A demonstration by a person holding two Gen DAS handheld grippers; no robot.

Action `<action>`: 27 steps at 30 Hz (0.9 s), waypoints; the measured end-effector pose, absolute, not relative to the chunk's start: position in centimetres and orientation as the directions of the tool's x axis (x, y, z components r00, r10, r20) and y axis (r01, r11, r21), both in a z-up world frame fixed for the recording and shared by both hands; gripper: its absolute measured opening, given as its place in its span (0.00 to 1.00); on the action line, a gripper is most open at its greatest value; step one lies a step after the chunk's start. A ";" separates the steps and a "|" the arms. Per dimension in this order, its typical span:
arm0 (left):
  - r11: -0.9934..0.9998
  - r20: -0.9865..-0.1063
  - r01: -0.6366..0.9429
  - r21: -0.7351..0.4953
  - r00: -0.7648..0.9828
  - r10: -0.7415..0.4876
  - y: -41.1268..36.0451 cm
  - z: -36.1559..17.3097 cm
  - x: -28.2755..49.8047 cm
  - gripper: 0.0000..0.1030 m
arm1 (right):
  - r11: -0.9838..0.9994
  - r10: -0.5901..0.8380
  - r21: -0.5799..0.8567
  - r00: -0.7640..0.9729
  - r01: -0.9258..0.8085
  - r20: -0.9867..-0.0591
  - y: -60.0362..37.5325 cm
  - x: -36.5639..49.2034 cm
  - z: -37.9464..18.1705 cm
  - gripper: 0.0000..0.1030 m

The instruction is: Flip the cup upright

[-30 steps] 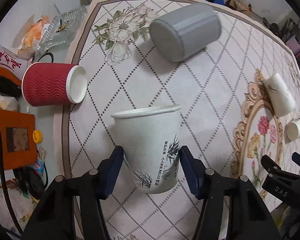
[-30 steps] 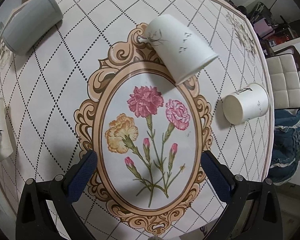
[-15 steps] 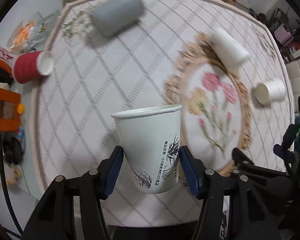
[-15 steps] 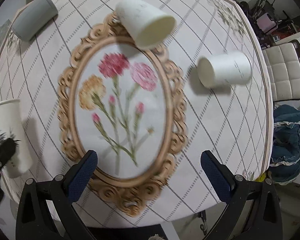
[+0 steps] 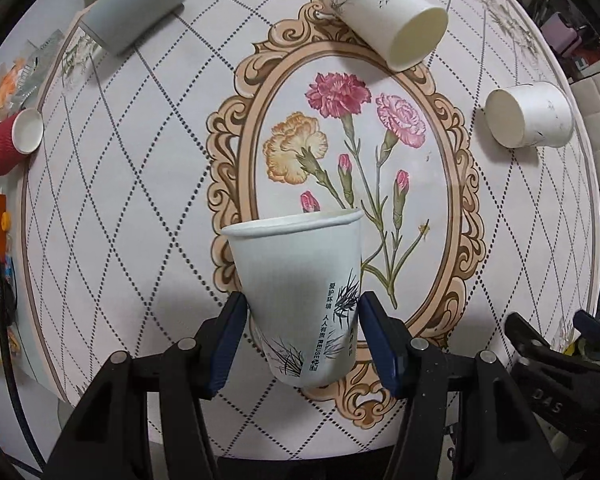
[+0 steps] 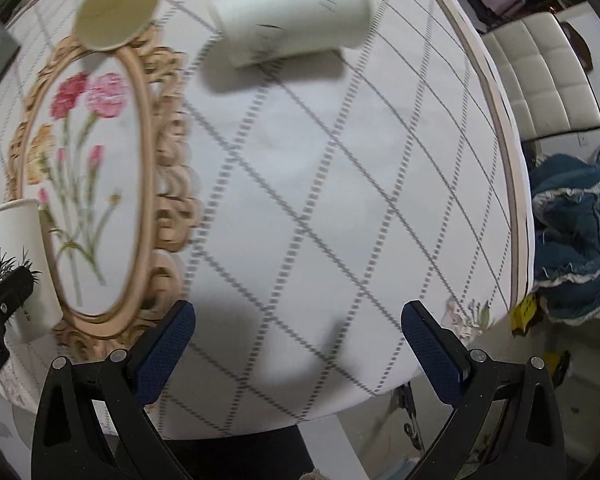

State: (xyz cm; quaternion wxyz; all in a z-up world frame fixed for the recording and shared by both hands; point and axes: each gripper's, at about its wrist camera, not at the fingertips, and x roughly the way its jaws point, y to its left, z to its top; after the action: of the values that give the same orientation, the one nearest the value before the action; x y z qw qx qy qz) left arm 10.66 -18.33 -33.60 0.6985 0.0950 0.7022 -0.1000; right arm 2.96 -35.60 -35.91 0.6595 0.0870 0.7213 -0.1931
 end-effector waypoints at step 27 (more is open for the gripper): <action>0.981 -0.997 0.191 -0.016 0.066 -0.029 -15.6 -30.5 13.5 0.94 | 0.896 -0.122 -0.152 -0.099 0.417 -0.988 -38.3 3.2 -36.1 1.00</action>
State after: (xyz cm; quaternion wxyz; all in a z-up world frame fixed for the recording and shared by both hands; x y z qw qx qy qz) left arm 13.52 -15.62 -30.52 0.7276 0.0596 0.6792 -0.0756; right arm 3.18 -38.32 -36.10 0.6630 0.1035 0.7131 -0.2031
